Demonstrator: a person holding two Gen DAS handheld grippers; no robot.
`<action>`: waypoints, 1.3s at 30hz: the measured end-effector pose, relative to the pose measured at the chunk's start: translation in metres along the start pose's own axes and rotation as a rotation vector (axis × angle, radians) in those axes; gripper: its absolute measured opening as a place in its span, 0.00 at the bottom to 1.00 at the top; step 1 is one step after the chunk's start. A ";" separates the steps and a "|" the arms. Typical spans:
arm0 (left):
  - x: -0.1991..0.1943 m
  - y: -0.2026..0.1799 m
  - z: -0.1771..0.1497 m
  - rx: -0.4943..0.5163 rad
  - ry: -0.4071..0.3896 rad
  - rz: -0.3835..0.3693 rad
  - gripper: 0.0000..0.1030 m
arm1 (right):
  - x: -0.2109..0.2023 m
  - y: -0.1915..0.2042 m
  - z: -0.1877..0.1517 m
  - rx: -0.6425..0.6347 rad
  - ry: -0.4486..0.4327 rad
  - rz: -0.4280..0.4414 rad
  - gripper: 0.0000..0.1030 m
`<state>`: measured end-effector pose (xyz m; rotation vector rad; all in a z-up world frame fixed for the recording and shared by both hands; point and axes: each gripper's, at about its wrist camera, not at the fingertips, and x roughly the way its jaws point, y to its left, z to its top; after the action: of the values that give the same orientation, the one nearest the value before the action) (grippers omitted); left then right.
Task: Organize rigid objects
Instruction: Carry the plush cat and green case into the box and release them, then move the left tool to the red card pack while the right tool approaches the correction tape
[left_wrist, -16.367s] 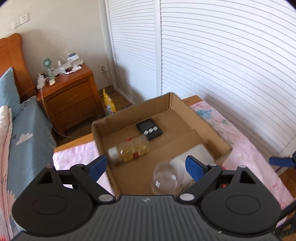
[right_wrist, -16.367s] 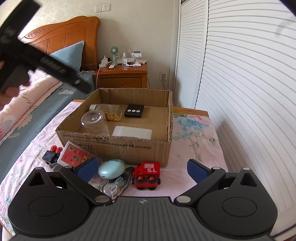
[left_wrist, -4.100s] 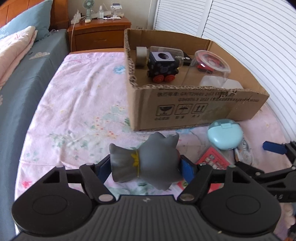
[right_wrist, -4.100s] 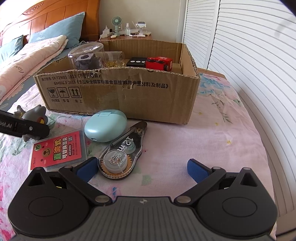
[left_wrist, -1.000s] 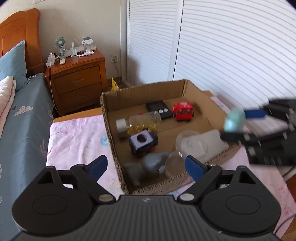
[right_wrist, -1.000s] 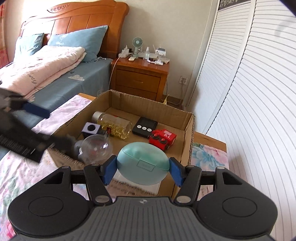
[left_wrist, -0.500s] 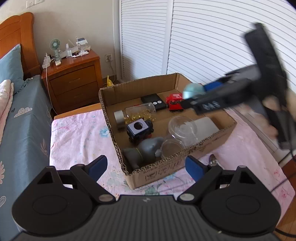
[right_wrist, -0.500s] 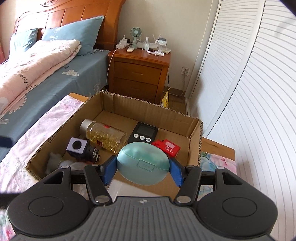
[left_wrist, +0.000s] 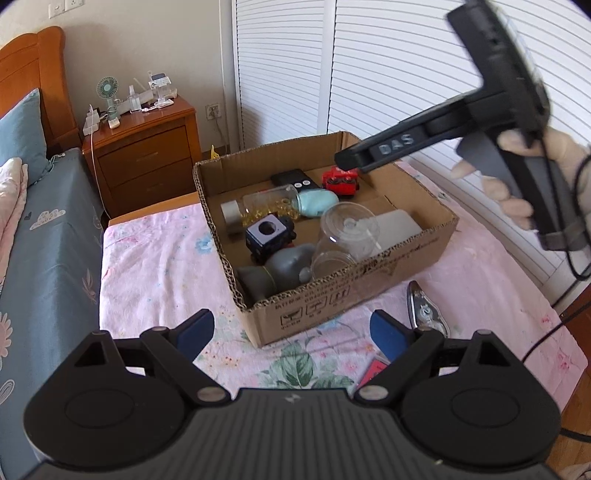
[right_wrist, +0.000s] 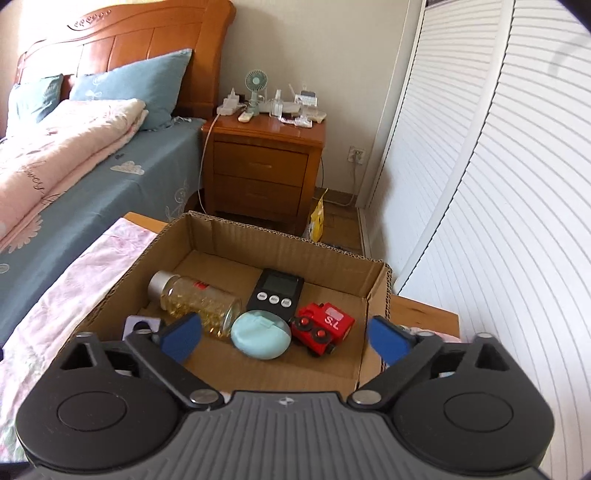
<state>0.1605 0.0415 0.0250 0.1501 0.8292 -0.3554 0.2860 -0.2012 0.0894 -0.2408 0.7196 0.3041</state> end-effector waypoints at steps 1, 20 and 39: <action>0.000 -0.002 -0.002 0.000 0.002 0.001 0.88 | -0.006 0.000 -0.004 0.002 -0.002 0.006 0.98; 0.033 -0.043 -0.076 -0.075 0.180 -0.046 0.89 | -0.051 0.012 -0.141 0.210 0.032 0.002 1.00; 0.050 0.018 -0.086 -0.203 0.161 0.197 0.95 | -0.031 0.026 -0.184 0.064 0.116 0.054 1.00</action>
<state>0.1384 0.0687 -0.0693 0.0703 0.9948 -0.0729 0.1428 -0.2417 -0.0263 -0.1791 0.8506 0.3199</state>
